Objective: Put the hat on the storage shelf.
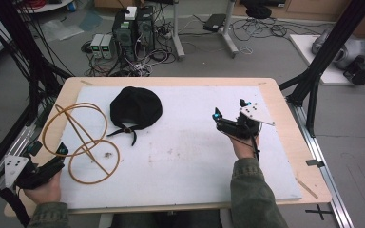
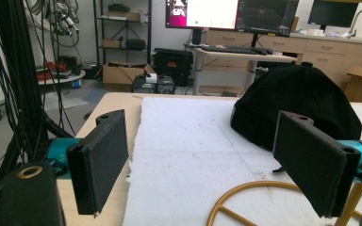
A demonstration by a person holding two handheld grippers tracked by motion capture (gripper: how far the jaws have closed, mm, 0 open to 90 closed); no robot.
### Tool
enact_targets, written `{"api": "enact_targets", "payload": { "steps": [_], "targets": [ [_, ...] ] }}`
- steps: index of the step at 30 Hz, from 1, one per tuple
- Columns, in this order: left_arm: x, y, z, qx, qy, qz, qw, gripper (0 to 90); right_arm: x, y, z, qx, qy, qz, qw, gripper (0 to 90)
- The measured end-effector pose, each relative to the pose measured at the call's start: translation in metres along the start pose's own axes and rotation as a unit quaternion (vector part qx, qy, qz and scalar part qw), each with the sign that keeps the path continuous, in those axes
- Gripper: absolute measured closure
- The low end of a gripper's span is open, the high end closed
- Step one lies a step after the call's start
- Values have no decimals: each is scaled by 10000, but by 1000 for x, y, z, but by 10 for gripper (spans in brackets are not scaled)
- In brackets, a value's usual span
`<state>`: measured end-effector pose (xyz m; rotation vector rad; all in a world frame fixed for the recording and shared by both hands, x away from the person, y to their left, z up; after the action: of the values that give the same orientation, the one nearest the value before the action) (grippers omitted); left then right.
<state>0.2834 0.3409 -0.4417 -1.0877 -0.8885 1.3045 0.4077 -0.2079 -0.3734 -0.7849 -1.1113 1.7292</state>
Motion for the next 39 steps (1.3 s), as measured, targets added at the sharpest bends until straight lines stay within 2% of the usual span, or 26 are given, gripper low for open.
{"api": "enact_targets", "payload": {
  "steps": [4, 12, 14, 18, 23, 28, 34, 36, 39],
  "targets": [
    [0, 0, 0, 1, 1, 8, 10000, 190, 8, -7, -10, 76, -92, 70, 9999, 50],
    [0, 0, 0, -2, 12, 8, 10000, 190, 23, -27, -23, 37, -178, 227, 9996, 50],
    [0, 0, 0, -2, 11, 11, 10000, 190, 25, -29, -25, 38, -208, 202, 9996, 51],
    [0, 1, 0, 11, 29, 50, 10000, 190, 34, -28, -35, 86, -224, 337, 9991, 51],
    [1, 1, -1, 18, 41, 73, 10000, 190, 37, -26, -45, 161, -285, 276, 9991, 51],
    [0, 1, -1, 11, 41, 69, 10000, 190, 41, -33, -54, 199, -385, 188, 9989, 51],
    [0, 1, -2, 20, 54, 91, 9999, 190, 64, -48, -67, 219, -645, 277, 9973, 51],
    [0, 2, -2, 21, 57, 104, 9999, 190, 70, -52, -71, 232, -739, 230, 9967, 51],
    [0, 2, -1, 13, 50, 136, 9999, 190, 81, -56, -81, 281, -798, 277, 9960, 51]
  ]
}}
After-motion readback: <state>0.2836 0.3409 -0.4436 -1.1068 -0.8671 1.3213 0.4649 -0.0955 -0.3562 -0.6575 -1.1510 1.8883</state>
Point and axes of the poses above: each handheld gripper's, and its own axes: z roughly backward along the jaws, y roughly out of its underside, x roughly to its left, the point moved 5 cm from there along -z, roughly forward along the jaws, and after that the axes turned 15 degrees about x, right-handed, at the moved point
